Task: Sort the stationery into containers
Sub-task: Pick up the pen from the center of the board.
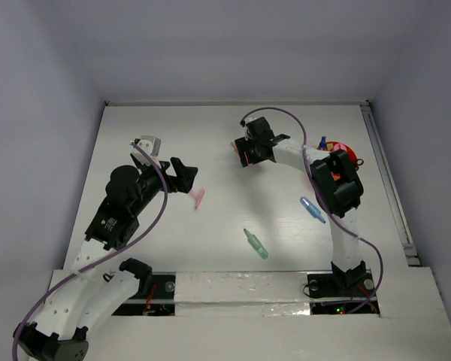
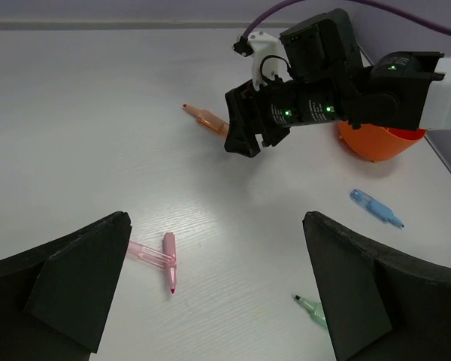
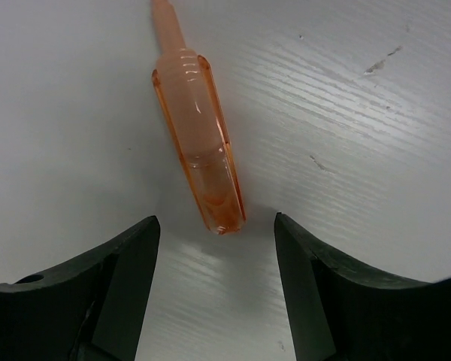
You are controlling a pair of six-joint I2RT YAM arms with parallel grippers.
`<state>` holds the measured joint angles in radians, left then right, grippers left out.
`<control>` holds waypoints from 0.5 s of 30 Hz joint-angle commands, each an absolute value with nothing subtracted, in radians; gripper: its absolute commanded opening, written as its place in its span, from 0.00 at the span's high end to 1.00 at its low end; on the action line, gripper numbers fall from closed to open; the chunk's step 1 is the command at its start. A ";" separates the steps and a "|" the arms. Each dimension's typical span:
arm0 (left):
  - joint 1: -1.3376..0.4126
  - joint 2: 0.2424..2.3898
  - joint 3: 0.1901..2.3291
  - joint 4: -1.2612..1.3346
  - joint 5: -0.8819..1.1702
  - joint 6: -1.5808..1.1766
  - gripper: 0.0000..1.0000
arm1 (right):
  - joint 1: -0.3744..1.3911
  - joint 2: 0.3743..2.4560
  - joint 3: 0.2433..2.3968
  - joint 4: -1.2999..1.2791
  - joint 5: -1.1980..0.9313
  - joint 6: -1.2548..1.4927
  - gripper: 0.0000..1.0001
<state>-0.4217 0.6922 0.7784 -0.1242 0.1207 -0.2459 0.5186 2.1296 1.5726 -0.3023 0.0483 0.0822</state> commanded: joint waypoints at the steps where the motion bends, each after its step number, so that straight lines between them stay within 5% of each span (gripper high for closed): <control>1: -0.407 0.689 0.788 -0.086 0.137 -0.236 0.01 | 0.518 2.166 1.599 -0.264 0.046 0.063 0.32; 7: -0.397 0.707 0.788 -0.078 0.170 -0.236 0.01 | 0.518 2.204 1.606 -0.238 0.034 0.064 0.34; 11: -0.397 0.712 0.788 -0.081 0.170 -0.235 0.01 | 0.518 2.220 1.611 -0.241 0.031 0.066 0.49; 15: -0.388 0.716 0.788 -0.078 0.176 -0.236 0.01 | 0.518 2.209 1.585 -0.207 0.025 0.066 0.53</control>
<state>-0.3981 0.7181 0.7784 -0.1238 0.1562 -0.2443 0.5159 2.1746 1.5887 -0.2527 0.0521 0.0666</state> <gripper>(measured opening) 0.989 0.489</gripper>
